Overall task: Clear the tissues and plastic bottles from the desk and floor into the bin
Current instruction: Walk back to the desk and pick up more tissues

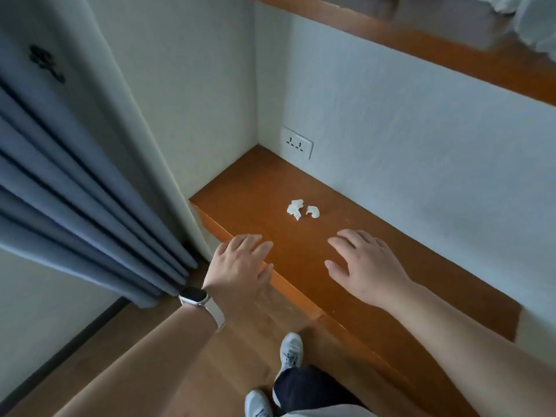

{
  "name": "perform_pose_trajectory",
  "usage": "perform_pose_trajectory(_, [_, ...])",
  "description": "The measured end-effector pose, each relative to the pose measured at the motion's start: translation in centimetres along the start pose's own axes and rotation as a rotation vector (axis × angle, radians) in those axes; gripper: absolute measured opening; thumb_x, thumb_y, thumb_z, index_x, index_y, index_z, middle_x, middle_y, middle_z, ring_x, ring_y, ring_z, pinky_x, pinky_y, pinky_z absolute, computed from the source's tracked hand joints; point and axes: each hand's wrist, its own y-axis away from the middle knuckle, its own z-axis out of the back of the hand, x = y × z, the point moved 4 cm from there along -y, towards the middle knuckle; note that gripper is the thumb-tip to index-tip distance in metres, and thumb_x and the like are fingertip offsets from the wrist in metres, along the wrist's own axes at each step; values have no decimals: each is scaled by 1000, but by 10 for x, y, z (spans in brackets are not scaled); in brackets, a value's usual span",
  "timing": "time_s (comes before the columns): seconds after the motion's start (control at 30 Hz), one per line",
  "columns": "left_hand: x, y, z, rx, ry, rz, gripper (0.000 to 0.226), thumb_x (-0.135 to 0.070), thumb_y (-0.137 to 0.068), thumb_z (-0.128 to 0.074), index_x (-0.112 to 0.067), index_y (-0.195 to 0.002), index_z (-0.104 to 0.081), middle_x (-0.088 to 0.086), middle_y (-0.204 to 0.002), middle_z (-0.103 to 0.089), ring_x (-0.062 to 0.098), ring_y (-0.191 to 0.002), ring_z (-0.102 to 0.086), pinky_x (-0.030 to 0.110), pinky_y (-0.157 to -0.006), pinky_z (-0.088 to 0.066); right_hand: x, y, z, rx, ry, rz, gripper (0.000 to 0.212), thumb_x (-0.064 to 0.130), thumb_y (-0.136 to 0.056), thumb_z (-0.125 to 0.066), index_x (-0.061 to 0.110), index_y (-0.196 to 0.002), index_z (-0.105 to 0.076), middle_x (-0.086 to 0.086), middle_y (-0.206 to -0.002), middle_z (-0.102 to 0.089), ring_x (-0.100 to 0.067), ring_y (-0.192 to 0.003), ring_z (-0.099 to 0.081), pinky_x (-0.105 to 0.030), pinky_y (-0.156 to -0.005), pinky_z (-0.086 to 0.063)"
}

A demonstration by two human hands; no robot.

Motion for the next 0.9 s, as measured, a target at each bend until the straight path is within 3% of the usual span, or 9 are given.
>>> perform_pose_trajectory(0.37, [11, -95, -51, 171, 75, 113, 50, -47, -97, -39, -33, -146, -37, -10, -150, -40, 15, -141, -30, 40, -114, -28, -51, -108, -64, 102, -88, -72, 57, 59, -96, -34, 28, -143, -35, 2, -151, -36, -20, -138, -35, -40, -109, -35])
perform_pose_trajectory(0.53, [16, -146, -71, 179, 133, 158, 53, -43, -96, -43, -28, -146, -36, -5, -149, -42, 19, -139, -36, 44, -111, -33, -62, -151, -86, 108, -120, -71, 53, 52, -95, -43, 28, -142, -36, 1, -148, -39, -21, -135, -39, -40, -106, -37])
perform_pose_trajectory(0.7, [5, -189, -102, 192, 258, 187, 53, -38, -94, -49, -25, -144, -38, -2, -144, -46, 20, -131, -44, 41, -105, -39, -75, -185, -103, 88, -167, -78, 50, 41, -90, -55, 27, -136, -39, 2, -131, -51, -20, -117, -51, -36, -93, -46])
perform_pose_trajectory(0.9, [-2, -226, -131, 170, 314, 156, 61, -33, -90, -55, -31, -147, -33, -4, -147, -39, 22, -133, -39, 39, -105, -36, -86, -218, -119, 141, -208, -105, 60, 37, -86, -61, 24, -139, -36, -1, -135, -48, -24, -122, -46, -40, -94, -45])
